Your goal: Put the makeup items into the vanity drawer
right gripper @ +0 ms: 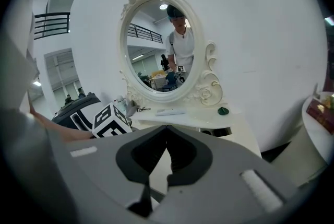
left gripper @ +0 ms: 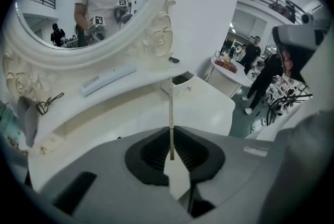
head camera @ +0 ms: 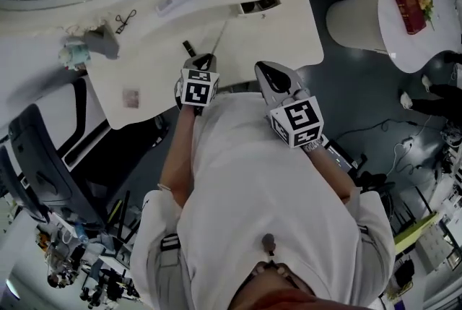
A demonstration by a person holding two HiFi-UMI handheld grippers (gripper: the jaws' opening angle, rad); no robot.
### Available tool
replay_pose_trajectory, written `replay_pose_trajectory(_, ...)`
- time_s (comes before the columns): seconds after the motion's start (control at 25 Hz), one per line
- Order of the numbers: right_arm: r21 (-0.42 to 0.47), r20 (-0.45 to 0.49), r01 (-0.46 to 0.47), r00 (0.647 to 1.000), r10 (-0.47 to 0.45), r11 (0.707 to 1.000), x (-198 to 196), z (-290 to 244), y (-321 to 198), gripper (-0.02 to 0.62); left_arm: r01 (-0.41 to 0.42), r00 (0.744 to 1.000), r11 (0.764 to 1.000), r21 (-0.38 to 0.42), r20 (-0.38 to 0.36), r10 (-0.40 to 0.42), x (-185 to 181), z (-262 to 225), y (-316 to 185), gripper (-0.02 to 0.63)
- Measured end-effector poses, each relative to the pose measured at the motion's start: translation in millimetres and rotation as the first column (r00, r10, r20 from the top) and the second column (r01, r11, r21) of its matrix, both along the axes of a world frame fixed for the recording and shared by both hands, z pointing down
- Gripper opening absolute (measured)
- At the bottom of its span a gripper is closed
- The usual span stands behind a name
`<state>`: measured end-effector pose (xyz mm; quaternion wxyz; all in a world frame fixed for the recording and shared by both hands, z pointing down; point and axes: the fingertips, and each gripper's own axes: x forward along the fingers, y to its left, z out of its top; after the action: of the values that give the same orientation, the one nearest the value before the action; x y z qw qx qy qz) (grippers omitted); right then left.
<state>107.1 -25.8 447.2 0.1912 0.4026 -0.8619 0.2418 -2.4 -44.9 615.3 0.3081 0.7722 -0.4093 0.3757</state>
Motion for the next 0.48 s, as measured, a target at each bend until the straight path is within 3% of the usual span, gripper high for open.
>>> replay_pose_trajectory(0.48, -0.014, 0.035, -0.149, 0.988, 0.149, 0.989, 87, 3, -16, 0.0, -0.073, 0.989, 0.987, -0.143, 0.115, 0.09, 74, 14, -48, 0.035)
